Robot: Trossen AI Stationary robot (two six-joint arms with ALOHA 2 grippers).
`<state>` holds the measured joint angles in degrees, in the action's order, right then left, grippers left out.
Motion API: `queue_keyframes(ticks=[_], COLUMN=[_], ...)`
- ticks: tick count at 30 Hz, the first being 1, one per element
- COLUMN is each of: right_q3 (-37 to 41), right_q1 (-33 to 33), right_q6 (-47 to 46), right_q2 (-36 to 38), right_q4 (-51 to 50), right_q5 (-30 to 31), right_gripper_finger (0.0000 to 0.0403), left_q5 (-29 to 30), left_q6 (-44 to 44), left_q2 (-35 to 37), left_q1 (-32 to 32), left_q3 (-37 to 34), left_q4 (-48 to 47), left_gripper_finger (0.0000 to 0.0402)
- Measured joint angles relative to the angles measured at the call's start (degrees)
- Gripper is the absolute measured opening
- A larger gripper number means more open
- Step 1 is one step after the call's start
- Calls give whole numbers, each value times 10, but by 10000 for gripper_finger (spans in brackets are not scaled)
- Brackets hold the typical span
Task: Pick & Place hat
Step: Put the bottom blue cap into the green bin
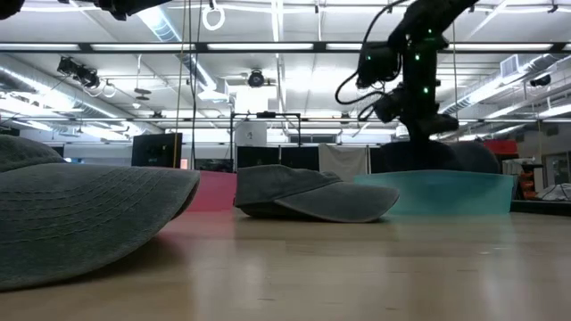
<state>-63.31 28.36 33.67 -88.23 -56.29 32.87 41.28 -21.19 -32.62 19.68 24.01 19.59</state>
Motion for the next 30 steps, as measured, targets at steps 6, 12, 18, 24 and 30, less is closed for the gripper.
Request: queue_keyframes(ticks=[6,12,18,24,30], right_q3=[35,36,36,36,28], right_q1=[1,-1,0,-5,-38], right_q6=[27,20,-8,-18,-49], right_q2=[0,0,0,0,0], right_q4=[40,70,61,38,-17], right_q5=[-98,-99,-95,-129,-139], right_gripper_finger=[10,14,47,92,115], left_q5=[0,0,0,0,0], left_q6=[0,0,0,0,0], left_q2=[0,0,0,0,0], left_q1=[0,0,0,0,0], left_q3=[0,0,0,0,0], left_q4=[0,0,0,0,0], left_gripper_finger=[181,181,181,181,181])
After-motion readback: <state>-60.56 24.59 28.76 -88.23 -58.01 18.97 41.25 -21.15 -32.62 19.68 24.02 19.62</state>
